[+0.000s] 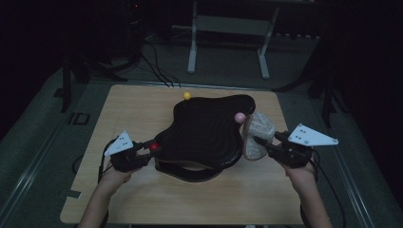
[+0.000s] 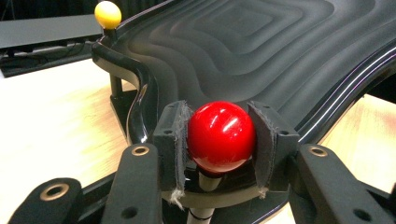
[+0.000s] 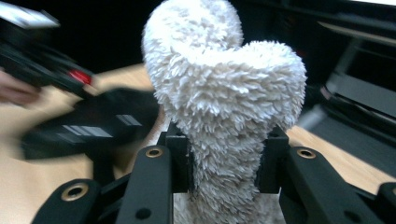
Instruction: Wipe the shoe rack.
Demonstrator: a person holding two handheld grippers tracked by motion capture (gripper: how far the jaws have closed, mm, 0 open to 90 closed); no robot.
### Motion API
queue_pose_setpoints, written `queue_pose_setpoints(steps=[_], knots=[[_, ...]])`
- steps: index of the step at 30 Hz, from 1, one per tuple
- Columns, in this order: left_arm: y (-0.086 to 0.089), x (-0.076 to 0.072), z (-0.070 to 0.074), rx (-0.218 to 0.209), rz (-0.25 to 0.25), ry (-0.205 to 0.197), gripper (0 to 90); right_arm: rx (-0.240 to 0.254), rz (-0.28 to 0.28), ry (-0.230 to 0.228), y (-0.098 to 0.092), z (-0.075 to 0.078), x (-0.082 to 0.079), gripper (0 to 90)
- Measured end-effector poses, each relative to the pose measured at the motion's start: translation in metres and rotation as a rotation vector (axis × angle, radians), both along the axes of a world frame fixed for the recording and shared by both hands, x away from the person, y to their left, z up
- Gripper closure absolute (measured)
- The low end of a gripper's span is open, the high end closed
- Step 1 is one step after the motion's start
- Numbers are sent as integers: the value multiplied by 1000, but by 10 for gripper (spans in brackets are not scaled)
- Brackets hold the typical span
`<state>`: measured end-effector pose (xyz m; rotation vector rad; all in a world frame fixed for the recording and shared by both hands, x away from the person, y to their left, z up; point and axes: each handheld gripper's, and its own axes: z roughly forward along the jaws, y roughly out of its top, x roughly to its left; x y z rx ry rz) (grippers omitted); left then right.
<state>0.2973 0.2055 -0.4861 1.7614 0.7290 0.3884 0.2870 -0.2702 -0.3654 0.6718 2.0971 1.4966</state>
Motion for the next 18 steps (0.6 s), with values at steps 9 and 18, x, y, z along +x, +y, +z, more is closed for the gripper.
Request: queue_pose_setpoints(steps=[9, 18], knots=[[1, 0, 0, -2, -3, 2, 589, -17, 43, 18, 21, -6, 25, 664], [0, 0, 0, 3, 0, 3, 589, -83, 0, 75, 20, -28, 35, 675]])
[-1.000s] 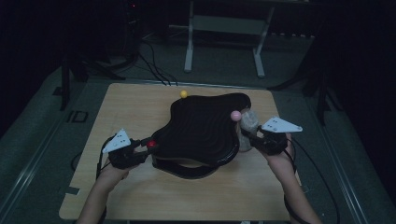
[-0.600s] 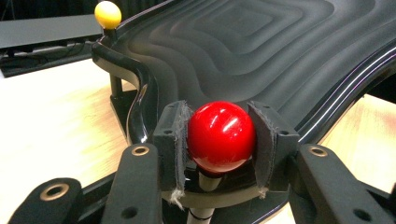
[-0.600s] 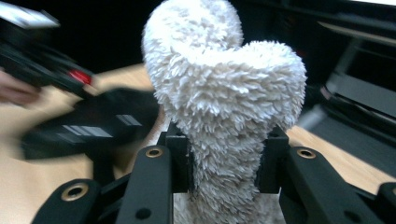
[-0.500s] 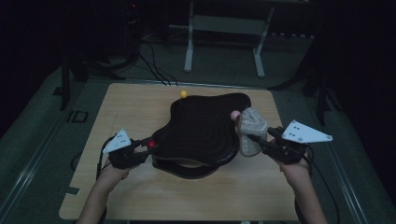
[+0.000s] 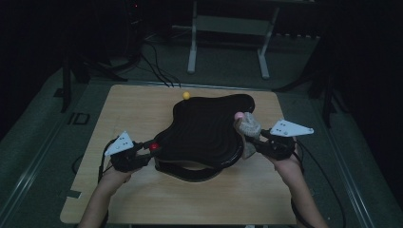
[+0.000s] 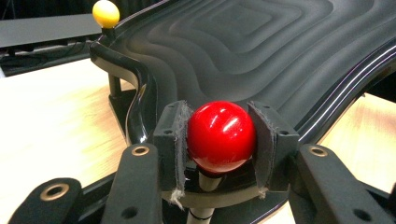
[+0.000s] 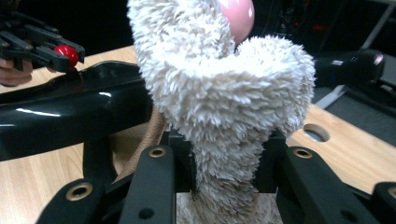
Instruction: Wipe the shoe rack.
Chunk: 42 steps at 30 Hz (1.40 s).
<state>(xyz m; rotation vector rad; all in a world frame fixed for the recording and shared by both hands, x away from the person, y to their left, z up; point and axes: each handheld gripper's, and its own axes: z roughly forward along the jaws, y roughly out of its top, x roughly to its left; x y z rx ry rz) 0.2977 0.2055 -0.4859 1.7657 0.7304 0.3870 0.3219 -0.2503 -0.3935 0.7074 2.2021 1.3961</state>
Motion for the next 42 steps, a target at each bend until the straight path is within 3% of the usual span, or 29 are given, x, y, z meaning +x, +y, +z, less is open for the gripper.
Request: queue_pose_setpoints(steps=[4, 7, 9, 11, 16, 18, 20, 24, 29, 32, 34, 36, 42], knots=[[0, 0, 0, 1, 3, 0, 589, 30, 32, -39, 1, 17, -8, 670], [0, -1, 0, 2, 6, 1, 589, 13, 33, -43, 5, 15, -8, 673], [0, -1, 0, 4, 6, -1, 589, 26, 13, -23, 4, 7, -8, 676], [-1, -1, 1, 12, 6, -2, 589, 5, 10, -9, 1, 3, -9, 675], [-1, -1, 1, 10, 7, -1, 589, 71, 76, -37, -5, 21, -24, 672], [-1, -1, 0, 9, 5, -1, 589, 66, 86, -44, -3, 24, -27, 672], [-1, -1, 1, 15, 7, -2, 589, 21, 82, -58, 3, 22, -30, 673], [-1, -1, 1, 16, 9, -3, 589, -1, 43, -28, 1, 14, -27, 673], [0, -1, 0, 13, 6, -2, 589, 85, 118, -12, -6, 24, -38, 671], [0, -1, 0, 7, 7, -2, 589, 38, 94, -24, -1, 18, -37, 673], [-1, -1, 0, 12, 9, -2, 589, 16, 62, -4, -1, 12, -33, 673], [-1, -1, 0, 12, 11, -2, 589, 27, 55, 23, -4, 9, -30, 672], [-1, -2, 0, 17, 10, -7, 589, 78, 101, -9, -5, 21, -47, 669]])
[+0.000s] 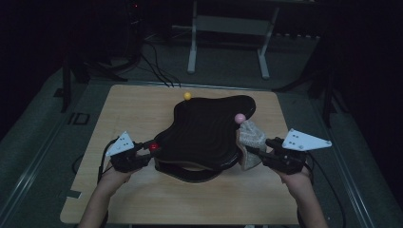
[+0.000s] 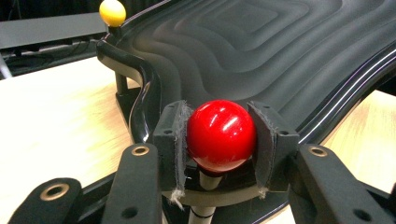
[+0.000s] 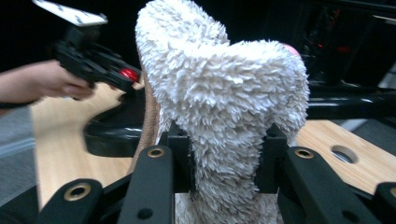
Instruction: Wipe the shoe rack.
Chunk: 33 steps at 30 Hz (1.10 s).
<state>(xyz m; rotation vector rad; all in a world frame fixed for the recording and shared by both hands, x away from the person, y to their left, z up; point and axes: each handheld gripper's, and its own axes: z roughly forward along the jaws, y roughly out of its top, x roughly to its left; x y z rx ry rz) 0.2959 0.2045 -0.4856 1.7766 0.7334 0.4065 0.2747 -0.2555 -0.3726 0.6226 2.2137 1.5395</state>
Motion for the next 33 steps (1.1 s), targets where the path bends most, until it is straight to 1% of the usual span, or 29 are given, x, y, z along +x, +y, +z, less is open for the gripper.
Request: queue_pose_setpoints(steps=[1, 2, 3, 4, 5, 6, 7, 8, 10, 11, 14, 16, 18, 20, 22, 23, 25, 26, 27, 28, 29, 30, 31, 32, 33], knots=[[0, 0, 0, -1, 1, 2, 589, -16, -9, -6, 2, -2, -1, 669], [0, 0, 0, -1, 3, 1, 589, -45, -31, -11, 4, -8, -1, 670], [0, 0, 0, -1, 3, 1, 589, -53, -52, -1, 4, -12, 0, 670], [0, 0, 0, 0, 4, 1, 589, -45, -58, 18, 2, -16, 2, 670], [0, 0, 0, 2, 3, 2, 589, -48, -62, 30, 1, -18, 3, 670], [0, -1, 0, 5, 4, 1, 589, -55, -65, 24, 0, -19, 1, 669], [-1, -1, 0, 5, 6, 1, 589, -50, -60, 21, -1, -17, -2, 667], [-1, -1, 0, 4, 6, 1, 589, -36, -47, 14, -2, -14, -5, 666], [0, 0, 0, 5, 4, 1, 589, 24, -15, 16, -6, -6, -11, 666], [0, 0, 1, 8, 5, 1, 589, 50, 6, 12, -9, 0, -14, 666], [0, 0, 0, 6, 5, 0, 589, 91, 41, -20, -13, 16, -25, 666], [-1, 0, 1, 7, 6, 2, 589, 103, 68, -41, -14, 25, -33, 665], [-1, 0, 0, 8, 6, 1, 588, 102, 95, -59, -12, 33, -40, 664], [0, 0, 1, 9, 5, 1, 588, 124, 152, -59, -10, 37, -46, 664], [-1, 0, 1, 9, 6, 1, 589, 122, 182, -59, -7, 39, -48, 664], [0, 0, 0, 7, 5, 2, 589, 116, 182, -60, -5, 38, -47, 664], [0, 0, 1, 8, 4, 2, 589, 111, 177, -25, -3, 32, -39, 664], [0, 0, 1, 9, 4, 2, 589, 88, 151, -18, -1, 28, -34, 664], [0, 0, 0, 7, 3, 2, 589, 46, 103, -20, 2, 24, -30, 664], [0, 0, 0, 4, 1, 2, 589, 13, 72, -26, 4, 21, -27, 663], [0, 1, 0, 7, -3, 1, 589, -24, 40, -20, 7, 15, -20, 662], [0, 1, 0, 7, -3, 1, 589, -24, 40, -20, 7, 15, -20, 662], [0, 0, 1, 14, -2, 2, 589, -21, 34, -1, 7, 11, -15, 662], [0, 0, 1, 12, -3, 2, 589, 3, 31, 24, 3, 5, -8, 663], [0, 1, 0, 10, -4, 2, 589, 3, 20, 28, 1, 3, -6, 664]])
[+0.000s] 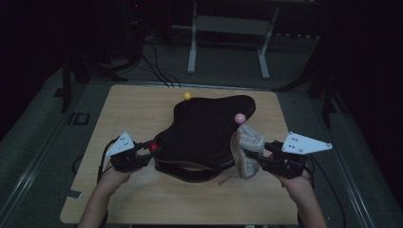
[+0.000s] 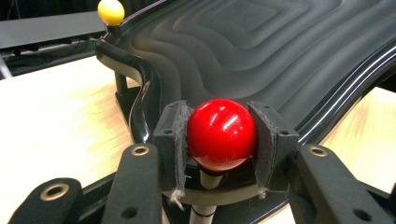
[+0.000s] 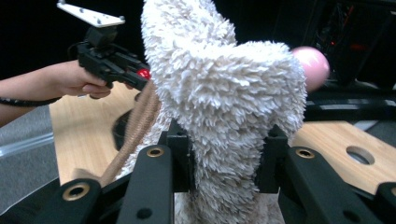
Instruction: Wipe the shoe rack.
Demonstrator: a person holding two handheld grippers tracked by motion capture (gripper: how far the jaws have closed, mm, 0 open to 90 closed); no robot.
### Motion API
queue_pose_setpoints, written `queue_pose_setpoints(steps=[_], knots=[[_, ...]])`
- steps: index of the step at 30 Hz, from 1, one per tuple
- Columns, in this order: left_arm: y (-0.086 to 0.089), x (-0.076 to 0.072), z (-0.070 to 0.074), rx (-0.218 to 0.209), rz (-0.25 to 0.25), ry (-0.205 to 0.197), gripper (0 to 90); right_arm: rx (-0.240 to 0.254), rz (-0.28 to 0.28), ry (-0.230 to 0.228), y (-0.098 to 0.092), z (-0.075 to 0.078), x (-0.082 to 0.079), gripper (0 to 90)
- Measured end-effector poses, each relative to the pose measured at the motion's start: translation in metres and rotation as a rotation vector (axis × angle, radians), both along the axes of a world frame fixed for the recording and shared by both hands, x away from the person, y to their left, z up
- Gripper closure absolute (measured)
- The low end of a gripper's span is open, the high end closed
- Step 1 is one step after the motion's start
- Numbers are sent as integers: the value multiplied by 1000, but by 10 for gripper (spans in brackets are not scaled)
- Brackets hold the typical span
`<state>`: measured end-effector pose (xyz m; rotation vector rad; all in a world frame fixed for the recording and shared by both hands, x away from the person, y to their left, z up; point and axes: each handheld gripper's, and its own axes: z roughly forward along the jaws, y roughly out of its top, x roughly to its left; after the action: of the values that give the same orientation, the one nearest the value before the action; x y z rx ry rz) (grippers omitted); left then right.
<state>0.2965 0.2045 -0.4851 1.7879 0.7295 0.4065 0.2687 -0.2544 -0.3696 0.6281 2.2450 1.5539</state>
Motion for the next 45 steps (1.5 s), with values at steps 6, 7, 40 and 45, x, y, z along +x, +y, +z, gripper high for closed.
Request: queue_pose_setpoints(steps=[6, 7, 40, 45], knots=[[1, 1, 0, -5, -8, 1, 589, -56, -61, -12, -4, -3, 5, 666], [0, 1, 0, -3, -7, 0, 589, -66, -68, -35, -3, 1, 5, 665], [0, 2, -1, 0, -10, 1, 589, -154, -138, -49, 12, -8, 48, 675], [0, 2, -1, 0, -10, 1, 589, -171, -144, 10, 12, -25, 54, 679]])
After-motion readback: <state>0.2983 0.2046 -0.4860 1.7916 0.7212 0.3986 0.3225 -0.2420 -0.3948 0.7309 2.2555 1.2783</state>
